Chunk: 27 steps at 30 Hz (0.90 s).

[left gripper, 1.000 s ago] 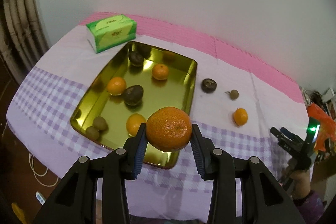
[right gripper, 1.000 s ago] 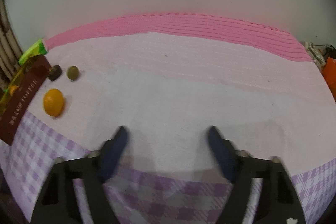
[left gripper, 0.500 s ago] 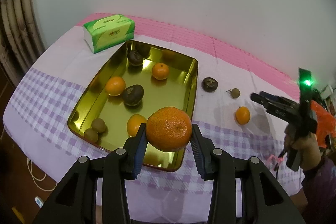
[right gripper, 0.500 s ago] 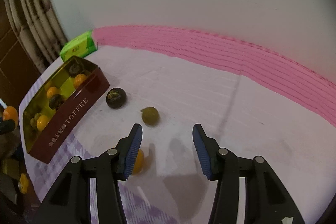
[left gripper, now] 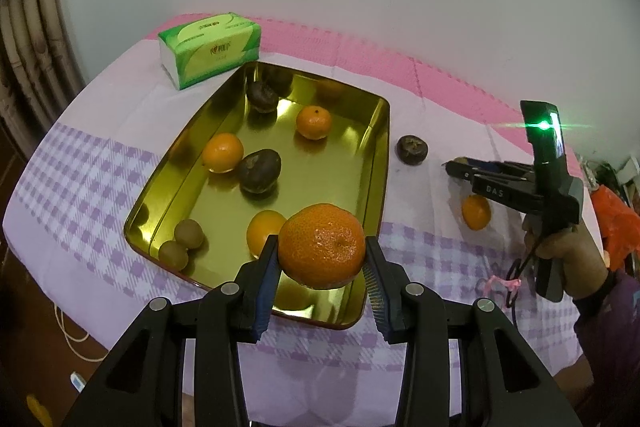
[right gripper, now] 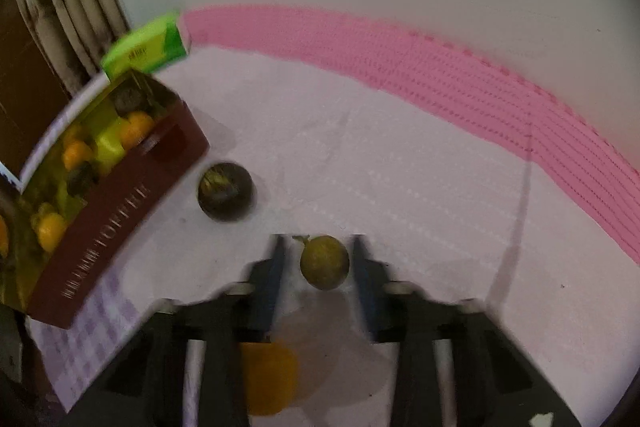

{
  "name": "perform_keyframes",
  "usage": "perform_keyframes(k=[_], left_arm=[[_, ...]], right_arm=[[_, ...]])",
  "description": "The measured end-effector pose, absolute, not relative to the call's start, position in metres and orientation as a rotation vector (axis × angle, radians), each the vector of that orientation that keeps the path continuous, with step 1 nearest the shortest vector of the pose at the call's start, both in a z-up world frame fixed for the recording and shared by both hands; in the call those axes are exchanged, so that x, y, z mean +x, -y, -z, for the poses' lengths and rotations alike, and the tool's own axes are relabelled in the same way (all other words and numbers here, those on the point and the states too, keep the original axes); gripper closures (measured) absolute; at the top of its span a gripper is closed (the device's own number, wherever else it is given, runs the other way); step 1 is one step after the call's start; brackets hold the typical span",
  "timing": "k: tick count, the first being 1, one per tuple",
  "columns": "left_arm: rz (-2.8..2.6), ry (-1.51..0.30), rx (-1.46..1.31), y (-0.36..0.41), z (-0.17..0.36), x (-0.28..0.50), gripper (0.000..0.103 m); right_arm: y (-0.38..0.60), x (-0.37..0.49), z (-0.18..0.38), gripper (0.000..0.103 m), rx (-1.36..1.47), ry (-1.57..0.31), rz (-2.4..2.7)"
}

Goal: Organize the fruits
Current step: 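Carry the orange toward the tin with the left gripper while the right gripper grasps a green lime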

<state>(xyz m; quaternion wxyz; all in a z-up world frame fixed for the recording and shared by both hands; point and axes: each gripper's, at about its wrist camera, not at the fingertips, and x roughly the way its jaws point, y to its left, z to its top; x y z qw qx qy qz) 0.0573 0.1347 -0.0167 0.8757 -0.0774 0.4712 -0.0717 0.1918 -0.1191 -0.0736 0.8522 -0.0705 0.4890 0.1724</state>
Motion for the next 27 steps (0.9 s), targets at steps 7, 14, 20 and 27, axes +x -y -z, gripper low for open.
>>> perform_keyframes(k=[7, 14, 20, 27], left_arm=[[0.13, -0.974, -0.178, -0.143, 0.015, 0.059, 0.062], [0.124, -0.977, -0.175, -0.143, 0.015, 0.057, 0.062], [0.122, -0.97, -0.147, -0.138, 0.013, 0.057, 0.062], [0.108, -0.98, -0.113, -0.134, 0.014, 0.069, 0.061]], right_arm=[[0.157, 0.162, 0.054, 0.081, -0.107, -0.938, -0.28], [0.237, 0.122, 0.066, 0.081, -0.002, -0.895, -0.056], [0.261, 0.115, 0.074, 0.081, 0.037, -0.896, 0.003], [0.259, 0.117, 0.076, 0.081, 0.041, -0.896, 0.009]])
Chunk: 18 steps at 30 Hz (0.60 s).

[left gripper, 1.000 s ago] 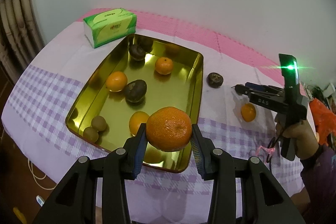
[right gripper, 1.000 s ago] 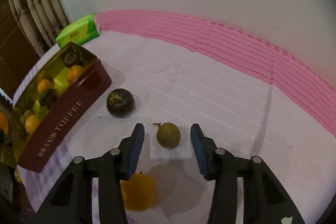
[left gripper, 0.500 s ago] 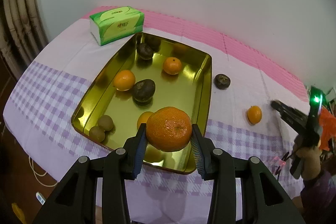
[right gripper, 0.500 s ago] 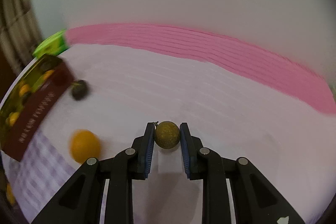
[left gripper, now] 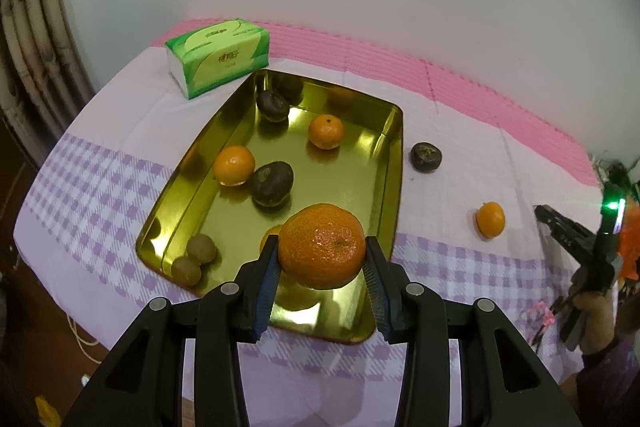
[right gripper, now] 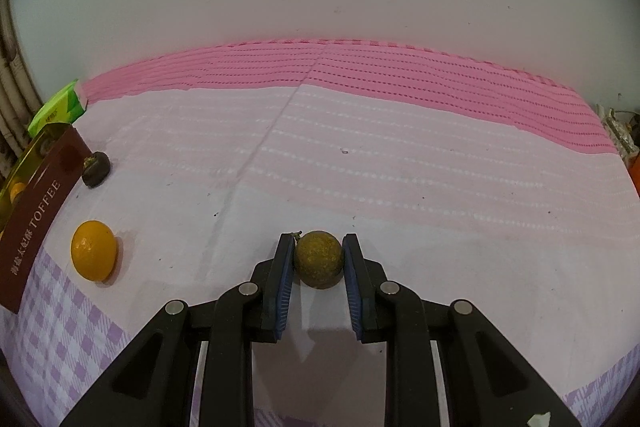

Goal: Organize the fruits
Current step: 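Lower the orange into the tin with the left gripper while the right holds the lime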

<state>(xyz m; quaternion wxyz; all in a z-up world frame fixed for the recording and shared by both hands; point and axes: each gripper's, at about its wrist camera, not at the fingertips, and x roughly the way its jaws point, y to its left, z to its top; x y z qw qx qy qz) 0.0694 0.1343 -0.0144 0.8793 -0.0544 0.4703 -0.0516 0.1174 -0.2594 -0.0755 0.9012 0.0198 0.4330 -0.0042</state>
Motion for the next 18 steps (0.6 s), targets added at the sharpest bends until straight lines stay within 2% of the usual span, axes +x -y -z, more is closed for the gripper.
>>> perform_keyframes(k=[18], left_arm=[[0.071, -1.02, 0.02, -0.11, 0.04, 0.126, 0.061]], right_arm=[[0.26, 0.116, 0.077, 0.081, 0.046, -0.896, 0.008]])
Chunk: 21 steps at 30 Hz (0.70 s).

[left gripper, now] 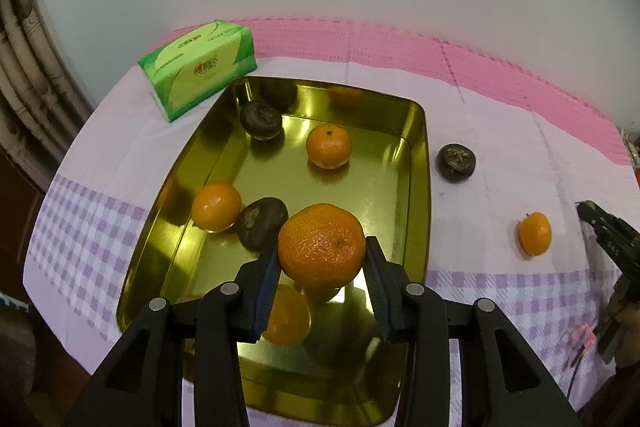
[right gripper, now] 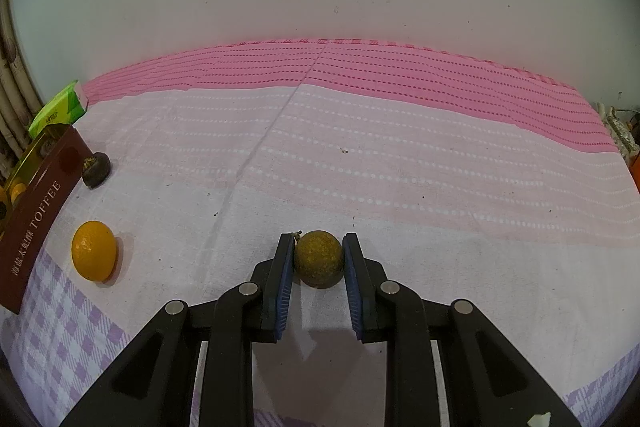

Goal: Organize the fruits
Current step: 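Lower the orange into the tin with the left gripper while the right holds the lime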

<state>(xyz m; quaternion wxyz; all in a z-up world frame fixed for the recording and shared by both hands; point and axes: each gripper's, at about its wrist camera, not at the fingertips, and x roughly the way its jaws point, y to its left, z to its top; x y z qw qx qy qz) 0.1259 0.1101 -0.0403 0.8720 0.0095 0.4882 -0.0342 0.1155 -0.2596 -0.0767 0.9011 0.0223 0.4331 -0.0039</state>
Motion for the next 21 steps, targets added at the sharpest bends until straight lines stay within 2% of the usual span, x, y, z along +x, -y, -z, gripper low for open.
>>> perform_keyframes(k=[21], left_arm=[[0.06, -1.043, 0.067, -0.093, 0.055, 0.149, 0.061]], right_arm=[[0.259, 0.116, 0.076, 0.081, 0.048, -0.897, 0.01]])
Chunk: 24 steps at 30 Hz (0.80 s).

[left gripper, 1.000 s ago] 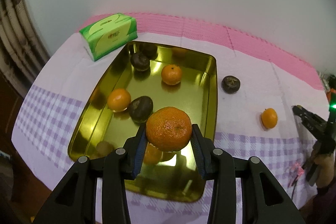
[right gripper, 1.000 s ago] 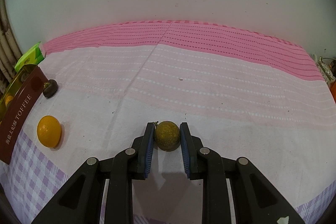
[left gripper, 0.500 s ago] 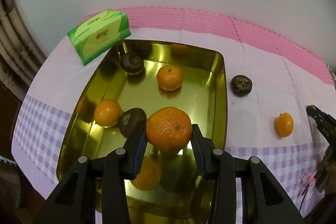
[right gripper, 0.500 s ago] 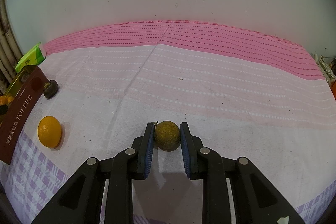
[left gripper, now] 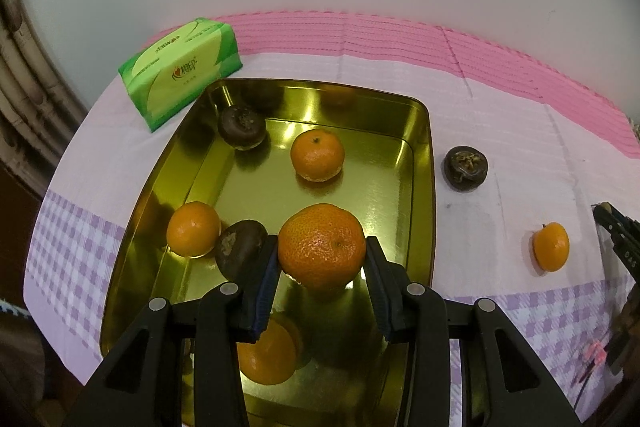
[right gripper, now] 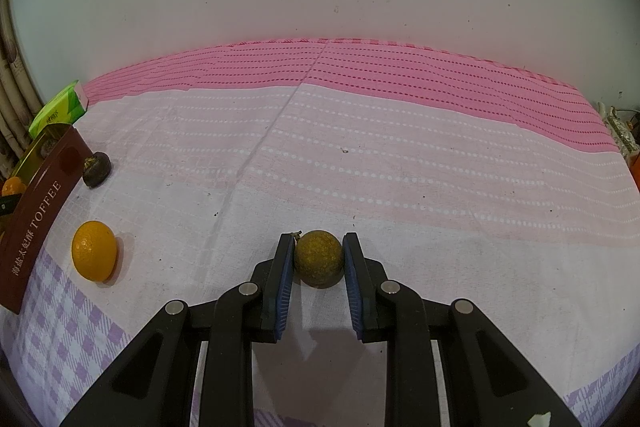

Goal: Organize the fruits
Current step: 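Lower the orange into the tin with the left gripper while the right holds the lime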

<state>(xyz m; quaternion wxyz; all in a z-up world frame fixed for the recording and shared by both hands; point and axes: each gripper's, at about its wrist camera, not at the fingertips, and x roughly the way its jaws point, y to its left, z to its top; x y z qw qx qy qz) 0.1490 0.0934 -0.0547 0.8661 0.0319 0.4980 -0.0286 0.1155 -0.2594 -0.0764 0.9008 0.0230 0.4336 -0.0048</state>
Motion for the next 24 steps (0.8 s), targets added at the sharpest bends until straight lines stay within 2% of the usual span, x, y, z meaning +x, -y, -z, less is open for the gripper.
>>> perform_keyframes(k=[9, 11, 13, 15, 24], left_arm=[[0.048, -1.007, 0.109, -0.088, 0.044, 0.145, 0.059], [0.047, -1.004, 0.102, -0.088, 0.039, 0.143, 0.056], [0.04, -0.995, 0.097, -0.087, 0.033, 0.137, 0.045], [0.024, -0.982, 0.101, -0.086, 0.026, 0.129, 0.038], [0.003, -0.953, 0.109, -0.083, -0.007, 0.086, 0.027]], right_arm=[[0.259, 0.115, 0.077, 0.081, 0.046, -0.898, 0.012], [0.259, 0.115, 0.077, 0.081, 0.046, -0.898, 0.012], [0.259, 0.115, 0.077, 0.081, 0.046, -0.898, 0.012], [0.259, 0.115, 0.077, 0.081, 0.047, -0.898, 0.012], [0.261, 0.114, 0.076, 0.081, 0.048, -0.898, 0.009]])
